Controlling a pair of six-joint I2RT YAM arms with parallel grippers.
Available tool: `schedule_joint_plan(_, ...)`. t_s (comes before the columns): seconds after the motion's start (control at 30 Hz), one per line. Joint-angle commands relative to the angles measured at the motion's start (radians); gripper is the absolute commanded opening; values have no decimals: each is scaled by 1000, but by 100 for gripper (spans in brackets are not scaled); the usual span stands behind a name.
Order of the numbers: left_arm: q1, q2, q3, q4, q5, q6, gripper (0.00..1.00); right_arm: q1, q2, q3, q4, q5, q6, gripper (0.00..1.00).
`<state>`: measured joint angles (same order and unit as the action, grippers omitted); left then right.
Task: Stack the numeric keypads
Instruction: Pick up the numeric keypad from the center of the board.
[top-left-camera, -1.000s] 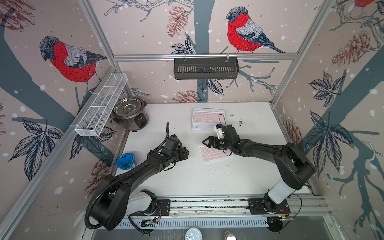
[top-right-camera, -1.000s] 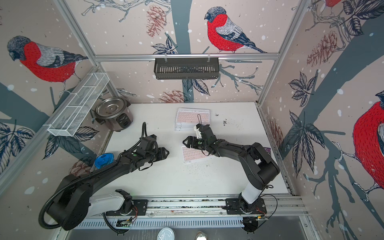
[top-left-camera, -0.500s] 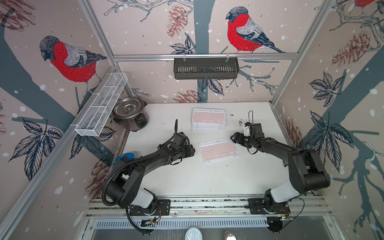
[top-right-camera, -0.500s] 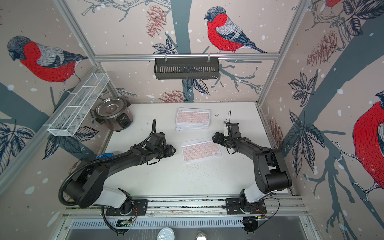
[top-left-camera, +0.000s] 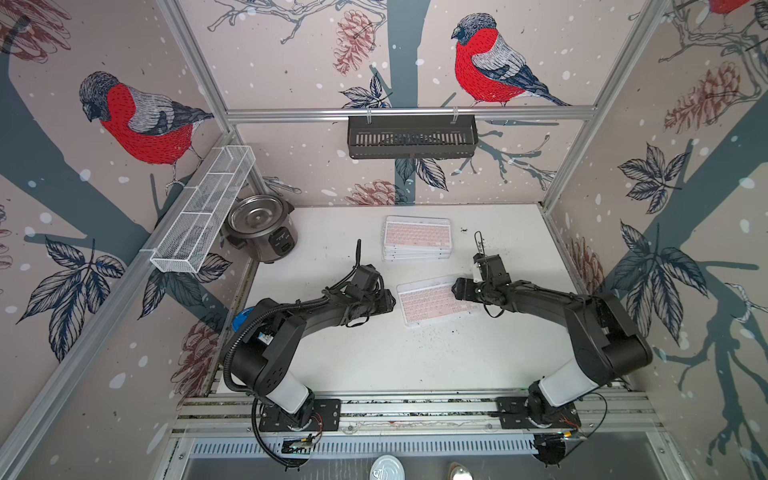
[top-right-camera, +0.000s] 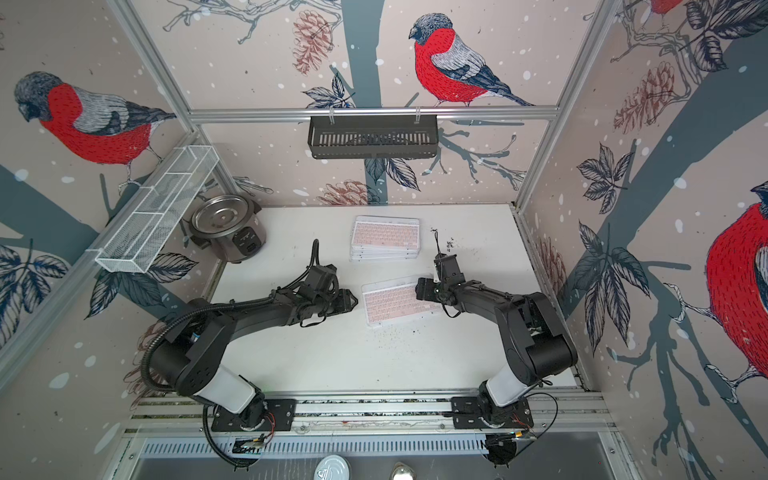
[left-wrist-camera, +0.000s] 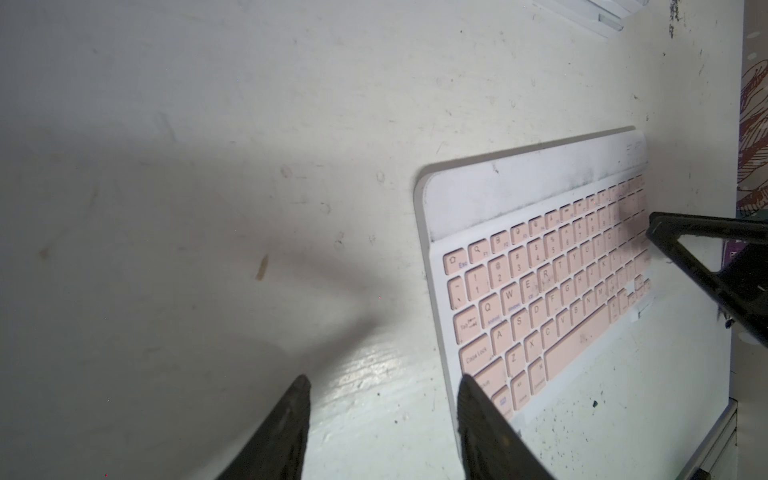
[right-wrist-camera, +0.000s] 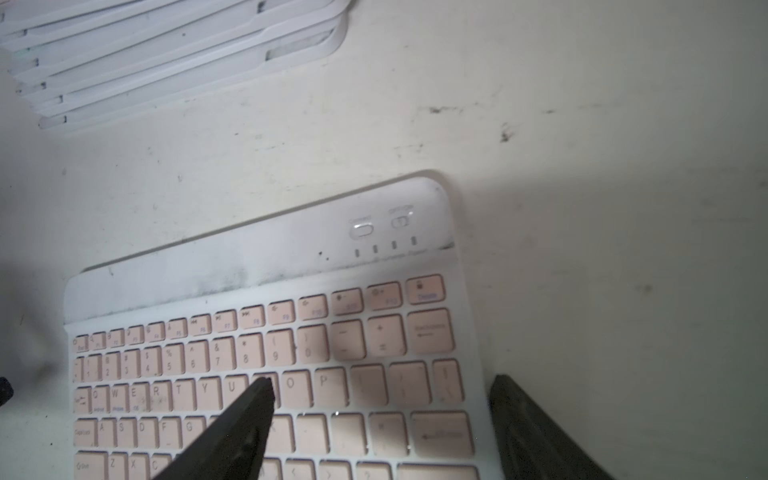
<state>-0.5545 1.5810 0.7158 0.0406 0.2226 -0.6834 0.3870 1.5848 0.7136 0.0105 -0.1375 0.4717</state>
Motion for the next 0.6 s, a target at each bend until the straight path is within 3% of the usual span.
schedule_joint_plan(0.0,-2,5,-1,46,12,-8,57,51,-8,-25,-75,-19,59,83)
schedule_joint_plan(0.27,-2,19,-19,57,6,-11,56,107,-94,-61,-59,-97,124,83)
schedule_joint_plan(0.57,-2,11,-42,54,4,-7,56,-109,-183,-140,8,-352,74,83)
